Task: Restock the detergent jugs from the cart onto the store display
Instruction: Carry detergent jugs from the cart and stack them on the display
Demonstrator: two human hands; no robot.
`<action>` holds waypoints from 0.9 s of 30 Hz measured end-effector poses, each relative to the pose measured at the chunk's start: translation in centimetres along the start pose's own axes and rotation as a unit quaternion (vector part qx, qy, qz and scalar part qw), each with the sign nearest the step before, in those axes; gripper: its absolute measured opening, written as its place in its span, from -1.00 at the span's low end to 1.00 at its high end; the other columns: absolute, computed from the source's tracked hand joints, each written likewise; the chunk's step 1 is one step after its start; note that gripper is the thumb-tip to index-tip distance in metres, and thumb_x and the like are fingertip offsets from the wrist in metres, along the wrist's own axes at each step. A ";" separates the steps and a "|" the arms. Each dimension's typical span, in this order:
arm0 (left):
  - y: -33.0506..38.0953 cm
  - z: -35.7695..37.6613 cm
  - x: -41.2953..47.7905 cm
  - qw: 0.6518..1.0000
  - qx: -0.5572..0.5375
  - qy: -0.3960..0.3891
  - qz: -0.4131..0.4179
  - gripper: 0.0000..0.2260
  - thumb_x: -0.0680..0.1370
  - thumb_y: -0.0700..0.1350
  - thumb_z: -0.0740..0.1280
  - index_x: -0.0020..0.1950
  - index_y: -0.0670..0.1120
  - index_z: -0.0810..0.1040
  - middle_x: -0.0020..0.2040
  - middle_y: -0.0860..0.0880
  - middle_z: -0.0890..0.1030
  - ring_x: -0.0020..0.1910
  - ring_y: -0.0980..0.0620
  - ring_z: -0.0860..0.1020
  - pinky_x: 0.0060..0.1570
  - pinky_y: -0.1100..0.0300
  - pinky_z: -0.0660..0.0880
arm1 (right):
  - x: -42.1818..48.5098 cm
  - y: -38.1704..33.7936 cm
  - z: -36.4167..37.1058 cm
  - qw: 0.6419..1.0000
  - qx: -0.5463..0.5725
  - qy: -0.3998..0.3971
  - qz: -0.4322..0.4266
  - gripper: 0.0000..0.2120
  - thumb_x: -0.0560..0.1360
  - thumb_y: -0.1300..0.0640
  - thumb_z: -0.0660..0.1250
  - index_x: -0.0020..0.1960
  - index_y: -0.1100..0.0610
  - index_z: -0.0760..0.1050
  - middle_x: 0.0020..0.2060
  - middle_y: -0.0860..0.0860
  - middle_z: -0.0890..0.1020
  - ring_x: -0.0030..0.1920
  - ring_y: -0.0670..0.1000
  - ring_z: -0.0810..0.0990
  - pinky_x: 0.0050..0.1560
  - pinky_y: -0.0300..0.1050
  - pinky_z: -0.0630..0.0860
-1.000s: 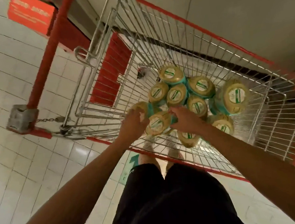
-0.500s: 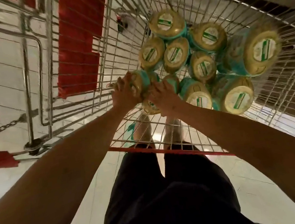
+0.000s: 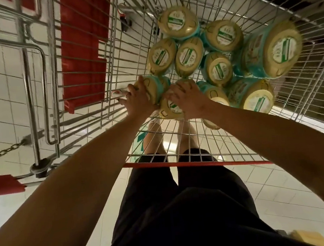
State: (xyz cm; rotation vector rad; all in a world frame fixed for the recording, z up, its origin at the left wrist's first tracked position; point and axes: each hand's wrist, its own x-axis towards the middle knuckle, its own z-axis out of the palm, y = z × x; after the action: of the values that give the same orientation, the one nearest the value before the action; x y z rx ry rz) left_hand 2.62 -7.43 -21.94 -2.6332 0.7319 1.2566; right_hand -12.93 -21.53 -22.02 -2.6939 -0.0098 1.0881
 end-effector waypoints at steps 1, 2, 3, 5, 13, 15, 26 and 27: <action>0.4 -0.6 -0.3 1.000 -0.007 -0.005 0.005 0.24 0.23 0.28 0.65 0.68 0.07 -0.05 0.50 -0.30 0.25 0.49 -0.48 0.25 0.33 -0.48 0.33 | -0.6 0.1 -0.4 1.000 0.000 0.002 0.015 0.00 0.41 -0.04 0.51 0.68 -0.01 0.03 0.64 0.22 0.13 0.62 0.37 0.10 0.54 0.51 0.11; 0.7 -1.3 -0.6 1.000 -0.014 -0.003 0.010 0.24 0.22 0.26 0.66 0.68 0.09 -0.04 0.51 -0.29 0.24 0.49 -0.49 0.24 0.32 -0.51 0.33 | -1.3 0.1 -1.0 1.000 0.003 0.003 0.031 0.03 0.39 -0.07 0.52 0.68 -0.02 0.01 0.64 0.22 0.13 0.62 0.37 0.11 0.53 0.52 0.11; 1.0 -2.0 -1.0 1.000 -0.016 0.005 0.016 0.23 0.22 0.25 0.66 0.67 0.10 -0.04 0.51 -0.29 0.23 0.49 -0.48 0.23 0.31 -0.53 0.33 | -2.0 0.1 -1.6 0.999 0.009 0.010 0.049 0.07 0.36 -0.11 0.54 0.68 -0.03 -0.01 0.63 0.22 0.14 0.61 0.37 0.13 0.52 0.53 0.12; 1.5 -3.9 -2.2 0.999 -0.014 0.027 0.033 0.23 0.22 0.24 0.67 0.67 0.13 -0.05 0.52 -0.28 0.21 0.49 -0.46 0.23 0.27 -0.52 0.38 | -3.8 0.0 -3.0 0.995 0.027 0.039 0.091 0.15 0.30 -0.18 0.58 0.69 -0.05 0.00 0.60 0.23 0.21 0.57 0.35 0.21 0.48 0.51 0.19; 2.7 -13.5 -9.5 0.977 -0.005 0.163 0.136 0.24 0.17 0.25 0.67 0.66 0.12 0.00 0.49 -0.27 0.28 0.42 -0.37 0.32 0.16 -0.38 0.51 | -13.1 -3.1 -11.5 0.942 0.171 0.147 0.249 0.17 0.32 -0.43 0.48 0.69 -0.08 -0.06 0.60 0.16 0.17 0.56 0.30 0.18 0.51 0.40 0.20; 2.8 -15.3 -12.2 0.967 -0.008 0.195 0.165 0.22 0.18 0.28 0.63 0.66 0.13 -0.01 0.48 -0.27 0.28 0.41 -0.37 0.34 0.17 -0.40 0.50 | -16.2 -4.5 -13.2 0.914 0.208 0.189 0.294 0.17 0.31 -0.47 0.46 0.69 -0.07 -0.03 0.58 0.16 0.20 0.55 0.28 0.21 0.50 0.41 0.24; 6.6 -19.4 -25.1 0.913 0.087 0.207 0.340 0.10 0.14 0.41 0.30 0.65 0.21 0.04 0.43 -0.19 0.28 0.34 -0.38 0.38 0.20 -0.38 0.47 | -33.0 -14.8 -12.0 0.690 0.358 0.386 0.497 0.16 0.17 -0.43 0.41 0.65 -0.14 0.04 0.44 0.05 0.30 0.41 0.20 0.35 0.34 0.34 0.43; 7.5 -19.1 -26.3 0.910 0.096 0.194 0.353 0.10 0.14 0.41 0.31 0.65 0.25 0.02 0.43 -0.19 0.28 0.34 -0.38 0.38 0.22 -0.37 0.46 | -34.3 -15.6 -11.2 0.672 0.364 0.391 0.512 0.16 0.16 -0.43 0.41 0.65 -0.14 0.03 0.43 0.04 0.30 0.40 0.19 0.35 0.34 0.33 0.44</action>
State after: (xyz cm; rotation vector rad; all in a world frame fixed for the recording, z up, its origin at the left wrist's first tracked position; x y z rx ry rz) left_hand -1.69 -10.38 10.99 -2.5435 1.8890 0.6823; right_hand -28.80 -12.00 12.70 -1.9948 1.7957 -0.1328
